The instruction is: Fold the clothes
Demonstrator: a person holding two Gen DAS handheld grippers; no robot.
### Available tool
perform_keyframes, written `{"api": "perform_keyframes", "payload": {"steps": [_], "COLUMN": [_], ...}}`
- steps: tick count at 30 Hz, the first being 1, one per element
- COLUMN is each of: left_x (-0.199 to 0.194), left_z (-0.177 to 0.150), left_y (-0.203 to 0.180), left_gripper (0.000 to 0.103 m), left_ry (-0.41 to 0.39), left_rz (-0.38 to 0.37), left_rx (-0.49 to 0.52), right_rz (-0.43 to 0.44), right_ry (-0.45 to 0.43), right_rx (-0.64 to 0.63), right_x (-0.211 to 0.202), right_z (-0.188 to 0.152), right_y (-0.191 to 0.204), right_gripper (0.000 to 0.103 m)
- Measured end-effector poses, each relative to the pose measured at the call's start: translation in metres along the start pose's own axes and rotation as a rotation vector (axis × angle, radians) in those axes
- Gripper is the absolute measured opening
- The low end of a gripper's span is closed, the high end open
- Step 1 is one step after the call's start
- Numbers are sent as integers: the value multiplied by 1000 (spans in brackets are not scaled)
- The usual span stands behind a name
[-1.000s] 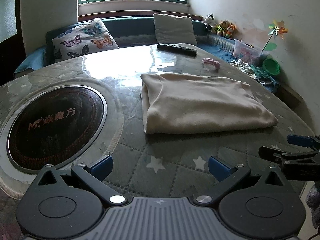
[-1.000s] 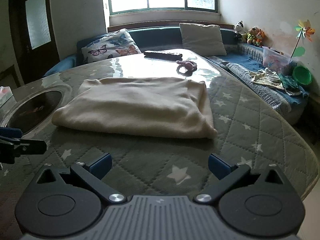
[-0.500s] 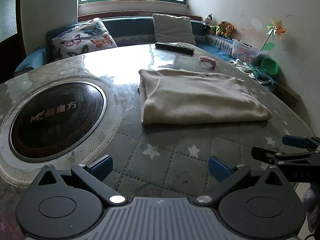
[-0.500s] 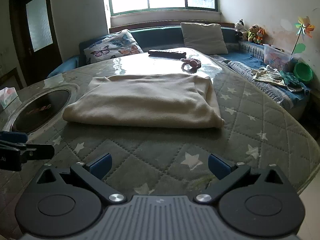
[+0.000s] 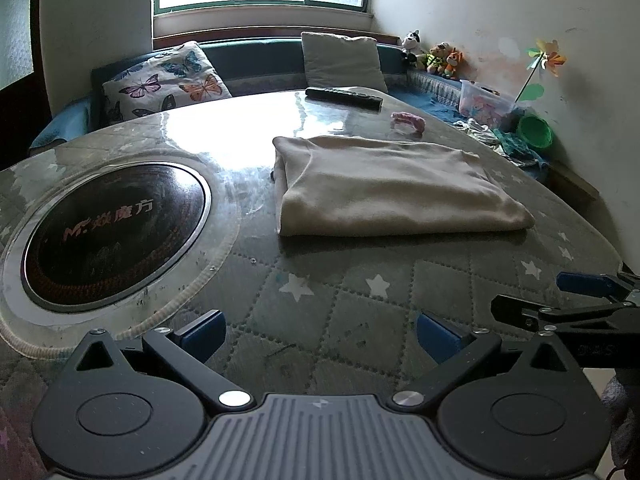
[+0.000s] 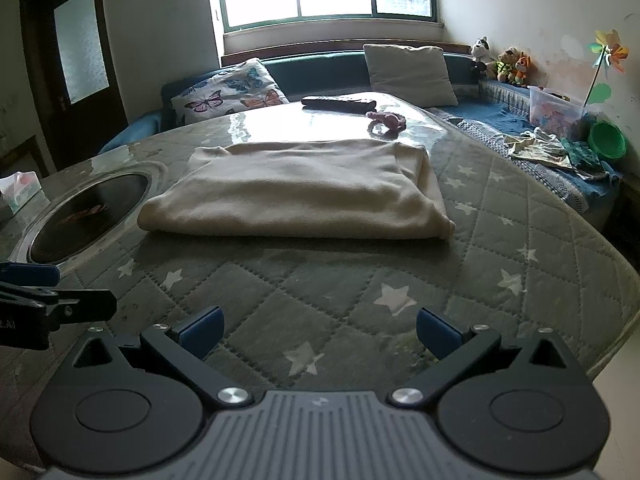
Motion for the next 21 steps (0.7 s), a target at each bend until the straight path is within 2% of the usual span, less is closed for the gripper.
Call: {"api": "perform_keyframes", "payload": {"steps": [21], "left_x": [-12], "left_z": [-7], "left_y": [-11], "left_gripper": [103], "left_ry": [-16], "left_rz": [-18], "left_rx": [26], "right_rz": [10], "right_ry": [-6], "right_rx": [5], "right_x": [-8], "right_z": [-5], "right_y": [7], "right_gripper": [103]}}
Point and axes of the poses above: each gripper's, at about its wrist camera, not at the fingertips, and x roughly the way its jaws point, y to its left, z to its top, the point moved 6 cm from there along x, roughly the way its jaws point, and after that the axes turned 12 degrees about -y, right-handed, at the moved point
